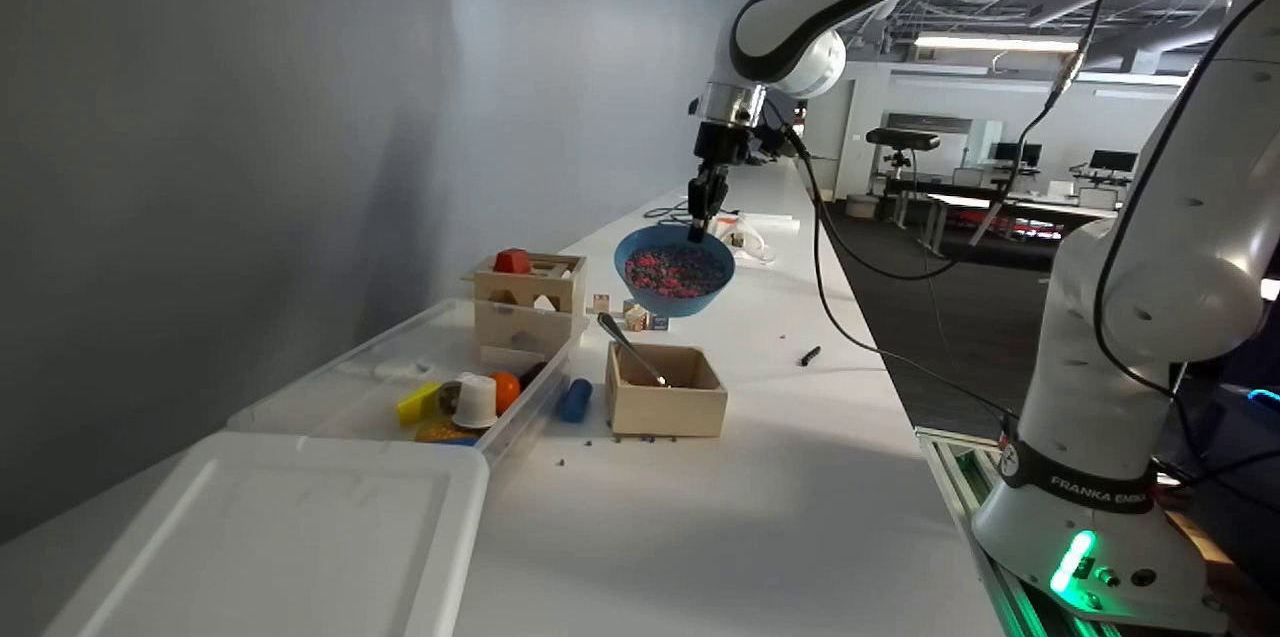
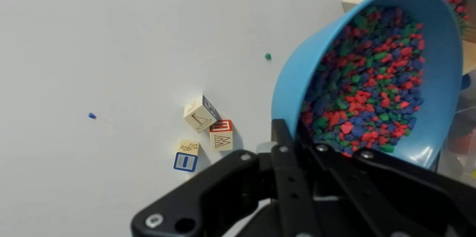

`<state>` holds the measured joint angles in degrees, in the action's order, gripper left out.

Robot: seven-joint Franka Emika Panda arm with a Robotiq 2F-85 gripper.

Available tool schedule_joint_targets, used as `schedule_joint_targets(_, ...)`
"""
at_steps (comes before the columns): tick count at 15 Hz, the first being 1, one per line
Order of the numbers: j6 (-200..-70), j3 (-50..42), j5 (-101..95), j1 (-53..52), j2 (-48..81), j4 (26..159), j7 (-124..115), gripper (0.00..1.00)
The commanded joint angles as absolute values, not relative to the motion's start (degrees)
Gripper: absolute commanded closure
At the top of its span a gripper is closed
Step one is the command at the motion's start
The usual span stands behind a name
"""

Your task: Empty the contents of the blue bowl into the smaller wooden box

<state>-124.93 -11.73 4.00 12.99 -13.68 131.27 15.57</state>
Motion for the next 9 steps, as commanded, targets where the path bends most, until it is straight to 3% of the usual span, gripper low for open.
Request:
schedule_joint_targets(1,-125.34,-11.82,1.74,12.25,-14.13,132.07,13.29,0.99)
schedule_joint_targets(9,-123.70,-4.75,-15.31,10.85,-17.35,134.17,-0.37,0.99)
